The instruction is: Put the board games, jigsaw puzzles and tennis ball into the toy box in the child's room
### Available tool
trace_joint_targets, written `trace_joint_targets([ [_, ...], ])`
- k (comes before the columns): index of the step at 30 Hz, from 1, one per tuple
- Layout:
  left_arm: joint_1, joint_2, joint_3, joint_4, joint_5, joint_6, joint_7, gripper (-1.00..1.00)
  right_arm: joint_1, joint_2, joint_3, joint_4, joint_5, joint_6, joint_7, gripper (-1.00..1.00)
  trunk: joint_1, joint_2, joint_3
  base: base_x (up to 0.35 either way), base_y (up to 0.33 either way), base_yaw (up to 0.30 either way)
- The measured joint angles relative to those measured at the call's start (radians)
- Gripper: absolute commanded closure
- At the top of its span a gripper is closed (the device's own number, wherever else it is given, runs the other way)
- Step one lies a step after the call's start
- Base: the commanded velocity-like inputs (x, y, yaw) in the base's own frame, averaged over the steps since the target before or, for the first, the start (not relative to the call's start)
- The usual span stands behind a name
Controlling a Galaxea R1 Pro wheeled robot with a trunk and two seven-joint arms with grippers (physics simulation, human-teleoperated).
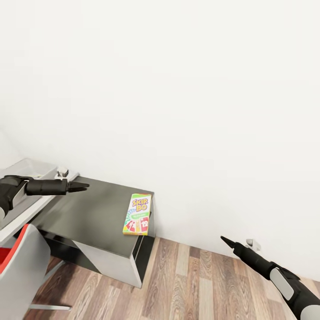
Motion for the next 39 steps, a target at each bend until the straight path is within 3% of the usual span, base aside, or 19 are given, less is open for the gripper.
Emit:
trace_joint_targets([
  [39, 0.000, -0.001, -0.003, -0.002, -0.001, -0.002, -0.006, -1.00, 0.000, 0.001, 0.003, 0.000, 0.000, -0.002, 0.000, -1.00, 0.000, 0.000, 0.062, 0.000, -0.023, 0.085],
])
